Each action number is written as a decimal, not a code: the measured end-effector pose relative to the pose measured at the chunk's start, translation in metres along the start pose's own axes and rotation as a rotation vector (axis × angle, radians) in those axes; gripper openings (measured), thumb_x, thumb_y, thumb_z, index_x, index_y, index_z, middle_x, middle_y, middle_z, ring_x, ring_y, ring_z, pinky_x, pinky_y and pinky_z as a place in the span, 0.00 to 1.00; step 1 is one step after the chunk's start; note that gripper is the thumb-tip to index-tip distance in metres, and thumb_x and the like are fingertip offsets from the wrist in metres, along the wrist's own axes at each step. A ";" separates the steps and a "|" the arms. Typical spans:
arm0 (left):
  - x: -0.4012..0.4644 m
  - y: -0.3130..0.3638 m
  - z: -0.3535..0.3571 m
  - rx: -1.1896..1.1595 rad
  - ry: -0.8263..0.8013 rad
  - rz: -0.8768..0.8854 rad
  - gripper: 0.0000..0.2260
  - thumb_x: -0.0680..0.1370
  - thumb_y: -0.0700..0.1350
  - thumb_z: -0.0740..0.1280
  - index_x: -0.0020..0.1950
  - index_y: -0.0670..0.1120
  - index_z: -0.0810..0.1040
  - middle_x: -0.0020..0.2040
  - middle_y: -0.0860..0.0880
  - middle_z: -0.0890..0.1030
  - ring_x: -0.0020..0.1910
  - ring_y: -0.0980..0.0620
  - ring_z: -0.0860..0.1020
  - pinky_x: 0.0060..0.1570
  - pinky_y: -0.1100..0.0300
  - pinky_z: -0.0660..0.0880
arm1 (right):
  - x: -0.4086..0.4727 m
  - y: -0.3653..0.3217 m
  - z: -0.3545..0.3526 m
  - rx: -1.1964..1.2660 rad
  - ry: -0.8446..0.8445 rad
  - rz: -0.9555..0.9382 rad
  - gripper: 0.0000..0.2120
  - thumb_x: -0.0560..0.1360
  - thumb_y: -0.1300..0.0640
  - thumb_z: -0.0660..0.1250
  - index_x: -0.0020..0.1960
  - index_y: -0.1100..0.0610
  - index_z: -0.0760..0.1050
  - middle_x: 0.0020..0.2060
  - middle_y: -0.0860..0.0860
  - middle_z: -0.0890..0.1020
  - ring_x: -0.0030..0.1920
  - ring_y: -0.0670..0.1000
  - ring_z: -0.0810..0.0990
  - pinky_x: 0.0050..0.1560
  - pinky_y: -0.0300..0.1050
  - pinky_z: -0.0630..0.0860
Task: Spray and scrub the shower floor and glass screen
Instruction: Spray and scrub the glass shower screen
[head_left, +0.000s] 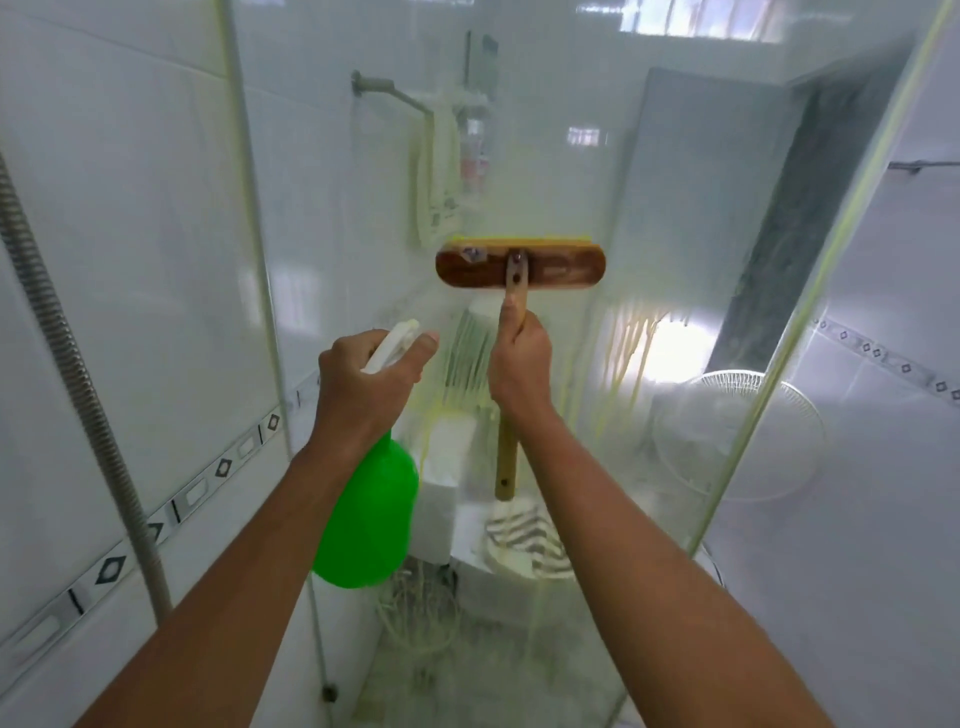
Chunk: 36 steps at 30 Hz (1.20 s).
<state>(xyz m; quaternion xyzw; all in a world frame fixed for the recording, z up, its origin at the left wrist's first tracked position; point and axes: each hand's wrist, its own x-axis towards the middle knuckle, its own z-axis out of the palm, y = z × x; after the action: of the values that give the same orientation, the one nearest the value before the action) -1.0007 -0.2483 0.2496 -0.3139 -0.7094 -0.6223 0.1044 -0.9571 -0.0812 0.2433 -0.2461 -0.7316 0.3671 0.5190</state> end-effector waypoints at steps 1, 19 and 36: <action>-0.002 0.001 0.003 0.002 -0.005 -0.001 0.18 0.78 0.57 0.73 0.37 0.45 0.85 0.32 0.50 0.84 0.28 0.61 0.77 0.29 0.73 0.68 | 0.014 -0.012 -0.008 0.013 0.030 -0.014 0.23 0.83 0.43 0.51 0.40 0.57 0.72 0.32 0.50 0.75 0.34 0.53 0.76 0.35 0.48 0.71; -0.015 0.007 0.081 -0.114 -0.073 -0.041 0.29 0.73 0.64 0.74 0.30 0.37 0.78 0.28 0.35 0.78 0.24 0.49 0.74 0.30 0.46 0.78 | 0.058 -0.016 -0.104 -0.056 0.029 -0.021 0.24 0.81 0.38 0.49 0.37 0.54 0.66 0.30 0.48 0.70 0.30 0.49 0.71 0.30 0.48 0.74; -0.020 -0.004 0.078 -0.043 -0.043 0.072 0.26 0.76 0.62 0.72 0.36 0.39 0.81 0.34 0.37 0.81 0.31 0.42 0.76 0.32 0.51 0.72 | 0.011 0.021 -0.070 -0.029 -0.032 -0.016 0.23 0.83 0.41 0.51 0.43 0.55 0.75 0.35 0.50 0.79 0.35 0.48 0.78 0.33 0.45 0.75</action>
<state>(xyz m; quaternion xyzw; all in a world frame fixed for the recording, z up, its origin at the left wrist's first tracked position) -0.9688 -0.1807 0.2195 -0.3550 -0.6861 -0.6263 0.1046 -0.8957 -0.0410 0.2462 -0.2419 -0.7471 0.3562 0.5065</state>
